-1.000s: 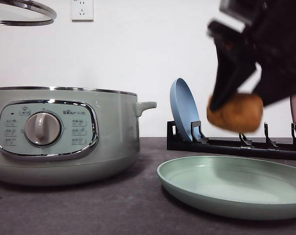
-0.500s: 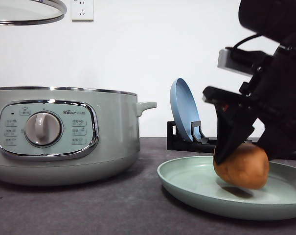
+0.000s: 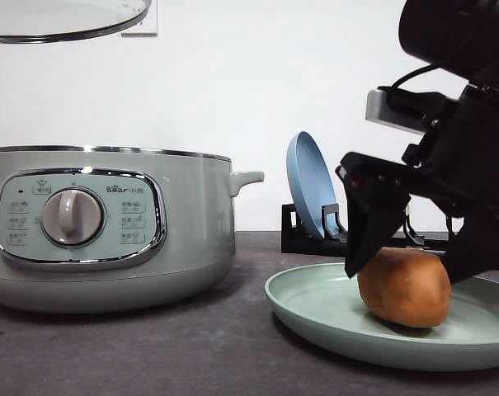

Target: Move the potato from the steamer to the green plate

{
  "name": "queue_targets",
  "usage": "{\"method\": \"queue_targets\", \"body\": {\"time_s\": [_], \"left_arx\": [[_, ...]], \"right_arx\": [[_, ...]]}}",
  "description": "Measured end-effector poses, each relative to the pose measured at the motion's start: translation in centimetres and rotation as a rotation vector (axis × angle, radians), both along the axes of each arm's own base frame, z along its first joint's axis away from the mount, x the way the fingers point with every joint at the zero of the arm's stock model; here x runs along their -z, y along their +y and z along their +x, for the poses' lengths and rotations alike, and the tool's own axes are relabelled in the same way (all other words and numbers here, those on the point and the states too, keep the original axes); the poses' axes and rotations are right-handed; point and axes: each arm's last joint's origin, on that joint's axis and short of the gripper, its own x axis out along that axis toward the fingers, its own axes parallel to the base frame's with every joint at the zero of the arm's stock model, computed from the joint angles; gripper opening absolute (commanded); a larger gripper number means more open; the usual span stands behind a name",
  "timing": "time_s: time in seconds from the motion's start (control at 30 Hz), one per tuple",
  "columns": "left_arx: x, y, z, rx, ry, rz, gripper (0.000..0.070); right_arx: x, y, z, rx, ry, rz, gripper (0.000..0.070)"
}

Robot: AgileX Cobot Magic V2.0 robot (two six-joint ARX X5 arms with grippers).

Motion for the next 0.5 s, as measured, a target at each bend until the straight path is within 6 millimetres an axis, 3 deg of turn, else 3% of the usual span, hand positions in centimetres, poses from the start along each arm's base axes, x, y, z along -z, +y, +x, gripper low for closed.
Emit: {"method": "queue_targets", "body": {"time_s": [0.17, 0.33, 0.5], "left_arx": [[0.4, -1.4, 0.5, 0.055, 0.013, 0.003, 0.0009], [2.0, -3.2, 2.9, 0.095, 0.058, 0.017, 0.0009], [3.7, -4.7, 4.9, 0.122, 0.116, 0.036, 0.0009]], "right_arx": [[-3.3, -0.1, -0.1, -0.006, -0.099, 0.053, 0.0585], [-6.9, -0.6, -0.7, -0.012, -0.203, 0.071, 0.0585], [-9.4, -1.4, -1.7, -0.018, -0.279, 0.076, 0.0585]]}}
